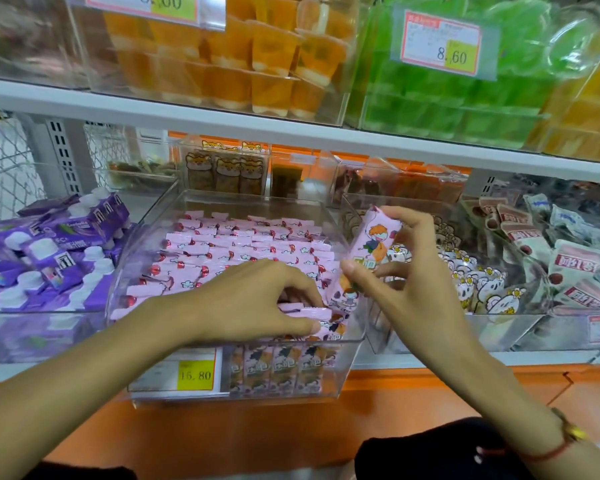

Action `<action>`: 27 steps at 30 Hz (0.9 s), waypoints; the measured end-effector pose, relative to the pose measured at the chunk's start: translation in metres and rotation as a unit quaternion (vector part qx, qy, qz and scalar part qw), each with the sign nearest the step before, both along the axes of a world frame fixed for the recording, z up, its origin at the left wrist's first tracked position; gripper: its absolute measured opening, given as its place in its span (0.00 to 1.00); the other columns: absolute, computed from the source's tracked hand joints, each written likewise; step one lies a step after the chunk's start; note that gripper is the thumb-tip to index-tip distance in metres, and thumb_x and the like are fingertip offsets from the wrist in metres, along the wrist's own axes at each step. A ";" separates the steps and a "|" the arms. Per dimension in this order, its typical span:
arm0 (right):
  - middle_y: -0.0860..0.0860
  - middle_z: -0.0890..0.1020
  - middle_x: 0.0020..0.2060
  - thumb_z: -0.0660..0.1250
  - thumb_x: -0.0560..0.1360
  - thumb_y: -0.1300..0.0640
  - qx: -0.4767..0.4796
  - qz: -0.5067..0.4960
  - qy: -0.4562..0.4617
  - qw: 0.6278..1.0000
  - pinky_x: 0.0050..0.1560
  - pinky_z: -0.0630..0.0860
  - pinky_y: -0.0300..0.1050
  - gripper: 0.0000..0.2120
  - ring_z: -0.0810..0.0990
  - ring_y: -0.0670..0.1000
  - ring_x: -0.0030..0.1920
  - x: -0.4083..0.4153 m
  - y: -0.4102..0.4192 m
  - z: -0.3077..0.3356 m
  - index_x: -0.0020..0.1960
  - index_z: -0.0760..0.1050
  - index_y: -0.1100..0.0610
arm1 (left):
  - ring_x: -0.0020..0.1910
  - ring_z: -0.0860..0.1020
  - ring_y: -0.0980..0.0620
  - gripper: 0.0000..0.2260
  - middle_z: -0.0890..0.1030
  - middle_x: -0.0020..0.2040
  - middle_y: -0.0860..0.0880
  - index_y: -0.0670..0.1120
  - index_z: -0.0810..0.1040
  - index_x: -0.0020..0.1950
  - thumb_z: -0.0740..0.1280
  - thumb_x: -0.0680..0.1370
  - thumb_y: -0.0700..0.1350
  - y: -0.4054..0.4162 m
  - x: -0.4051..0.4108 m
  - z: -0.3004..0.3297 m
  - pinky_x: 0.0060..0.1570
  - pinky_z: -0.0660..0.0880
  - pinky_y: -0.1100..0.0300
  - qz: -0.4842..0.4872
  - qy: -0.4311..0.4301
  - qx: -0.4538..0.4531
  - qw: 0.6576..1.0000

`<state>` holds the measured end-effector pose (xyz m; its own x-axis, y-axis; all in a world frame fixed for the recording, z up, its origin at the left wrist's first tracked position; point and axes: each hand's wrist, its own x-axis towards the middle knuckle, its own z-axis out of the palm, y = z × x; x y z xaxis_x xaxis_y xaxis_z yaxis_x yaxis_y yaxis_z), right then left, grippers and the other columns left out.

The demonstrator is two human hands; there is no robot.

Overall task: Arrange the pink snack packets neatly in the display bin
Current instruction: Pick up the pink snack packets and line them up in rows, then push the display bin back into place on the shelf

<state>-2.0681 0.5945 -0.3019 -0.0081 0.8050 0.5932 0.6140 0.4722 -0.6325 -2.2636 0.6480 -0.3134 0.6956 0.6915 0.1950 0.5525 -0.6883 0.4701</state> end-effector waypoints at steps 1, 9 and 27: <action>0.30 0.73 0.51 0.69 0.68 0.41 0.003 -0.001 -0.016 1.000 0.37 0.77 0.45 0.25 0.81 0.43 0.36 0.001 -0.001 0.000 0.58 0.59 0.34 | 0.45 0.74 0.72 0.06 0.78 0.44 0.67 0.65 0.77 0.48 0.70 0.72 0.59 0.000 0.000 0.000 0.40 0.67 0.75 0.004 0.001 0.001 1.000; 0.48 0.73 0.52 0.71 0.66 0.41 0.102 -0.061 -0.331 0.936 0.37 0.69 0.38 0.21 0.71 0.47 0.49 0.017 -0.011 -0.003 0.52 0.72 0.51 | 0.45 0.75 0.69 0.10 0.79 0.44 0.64 0.60 0.78 0.53 0.69 0.72 0.58 -0.003 0.003 0.000 0.40 0.71 0.69 0.032 0.017 0.024 0.999; 0.43 0.76 0.47 0.64 0.76 0.51 -0.002 0.034 -0.421 0.907 0.33 0.66 0.38 0.07 0.68 0.39 0.41 0.023 -0.014 -0.005 0.52 0.79 0.47 | 0.56 0.66 0.61 0.19 0.73 0.61 0.62 0.59 0.71 0.65 0.55 0.78 0.64 -0.002 0.007 -0.013 0.52 0.62 0.63 0.008 0.101 0.150 0.983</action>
<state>-2.0449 0.5804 -0.3071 -0.5062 0.7877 0.3511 0.8493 0.5261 0.0441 -2.2571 0.6460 -0.3269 0.7304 0.6353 0.2507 0.6260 -0.7695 0.1260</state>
